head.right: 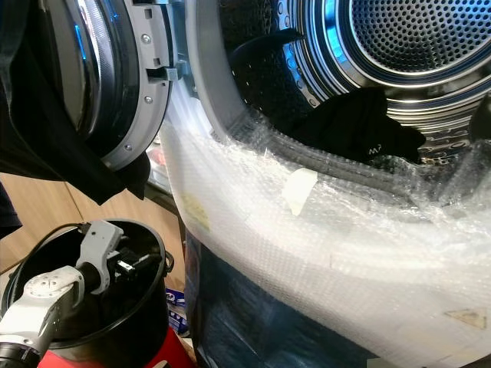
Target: Clothes washing
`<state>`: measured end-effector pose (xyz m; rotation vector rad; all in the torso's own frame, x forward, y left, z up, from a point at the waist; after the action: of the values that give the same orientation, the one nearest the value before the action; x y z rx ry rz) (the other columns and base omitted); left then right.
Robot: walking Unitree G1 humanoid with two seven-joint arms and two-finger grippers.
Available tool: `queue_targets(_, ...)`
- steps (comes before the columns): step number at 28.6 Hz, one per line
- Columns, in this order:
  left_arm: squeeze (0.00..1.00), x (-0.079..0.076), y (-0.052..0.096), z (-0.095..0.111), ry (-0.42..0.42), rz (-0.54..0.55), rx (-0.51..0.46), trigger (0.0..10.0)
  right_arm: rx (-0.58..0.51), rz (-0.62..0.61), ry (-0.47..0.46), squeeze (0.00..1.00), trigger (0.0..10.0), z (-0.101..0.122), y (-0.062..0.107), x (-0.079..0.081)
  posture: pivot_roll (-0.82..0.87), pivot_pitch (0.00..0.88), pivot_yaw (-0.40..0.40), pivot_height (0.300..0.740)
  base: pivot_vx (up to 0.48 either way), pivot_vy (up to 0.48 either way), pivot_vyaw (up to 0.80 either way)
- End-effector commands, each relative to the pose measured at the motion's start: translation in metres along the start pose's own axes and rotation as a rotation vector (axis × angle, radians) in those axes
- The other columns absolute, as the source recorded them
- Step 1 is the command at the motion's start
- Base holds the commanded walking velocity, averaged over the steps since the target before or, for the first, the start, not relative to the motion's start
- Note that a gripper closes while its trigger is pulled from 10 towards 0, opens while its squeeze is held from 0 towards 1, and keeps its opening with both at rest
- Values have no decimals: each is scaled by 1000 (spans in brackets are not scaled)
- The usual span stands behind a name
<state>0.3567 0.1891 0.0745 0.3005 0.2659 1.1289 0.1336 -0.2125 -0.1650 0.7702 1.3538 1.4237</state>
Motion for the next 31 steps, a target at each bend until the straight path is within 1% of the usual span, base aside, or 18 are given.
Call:
queue_targets(1,0,4,1,-5,-19,21,41,10000,4,-5,-2,0,10000,-2,0,-2,41,9,-37,740,0,0,0)
queue_targets(2,0,8,2,-7,-11,46,51,10000,3,-6,6,0,10000,-1,0,-2,45,15,-39,740,0,0,0)
queue_targets(4,0,9,2,-8,-10,55,54,10000,3,-6,9,0,10000,-1,0,-2,45,15,-39,740,0,0,0)
queue_targets(9,0,8,8,-20,34,61,82,10000,-12,-8,-10,0,10000,4,0,-2,20,20,-29,740,0,0,0)
queue_targets(10,0,8,8,-20,34,61,82,10000,-12,-8,-10,0,10000,4,0,-2,20,20,-29,740,0,0,0)
queue_targets(11,0,15,12,-20,26,110,77,10000,-18,-11,-18,0,10000,6,0,-2,25,17,-26,740,0,0,0)
queue_targets(12,0,18,14,-19,21,129,71,10000,-20,-12,-18,0,10000,6,0,-3,27,17,-26,740,0,0,0)
queue_targets(13,0,26,17,-9,22,179,33,10000,-22,-11,-17,0,10000,7,0,-3,33,13,-27,740,0,0,0)
queue_targets(15,0,32,20,-1,34,218,-1,10000,-24,-10,-17,0,10000,8,0,-3,29,21,-25,740,0,0,0)
queue_targets(19,0,36,27,4,32,261,-25,10000,-29,-19,-32,0,10000,9,0,-4,33,17,-29,740,0,0,0)
queue_targets(20,0,36,30,3,13,271,-19,10000,-29,-15,-22,0,10000,9,0,-4,40,16,-35,740,0,0,0)
queue_targets(24,0,43,35,0,29,300,-16,10000,-27,-13,-12,0,10000,9,0,-3,44,18,-33,740,0,0,0)
queue_targets(27,0,43,37,-4,28,293,4,10000,-33,-12,-3,0,10000,11,0,-3,41,19,-31,740,0,0,0)
queue_targets(31,0,47,39,-8,63,329,17,10000,-46,-9,21,0,10000,15,1,-2,39,22,-31,740,0,0,0)
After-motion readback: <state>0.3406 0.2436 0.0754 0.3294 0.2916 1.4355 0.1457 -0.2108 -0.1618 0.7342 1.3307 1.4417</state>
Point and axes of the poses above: a point about 5 cm out from each wrist's last joint towards the gripper, its own y axis pointing back from the gripper into the wrist, its own z axis along the axis of the wrist's last joint, x = y × z, the point moved 6 cm from there along -y, pointing out of the wrist towards the gripper, and after that the axes turned 9 degrees about y, right-handed, at the moved point
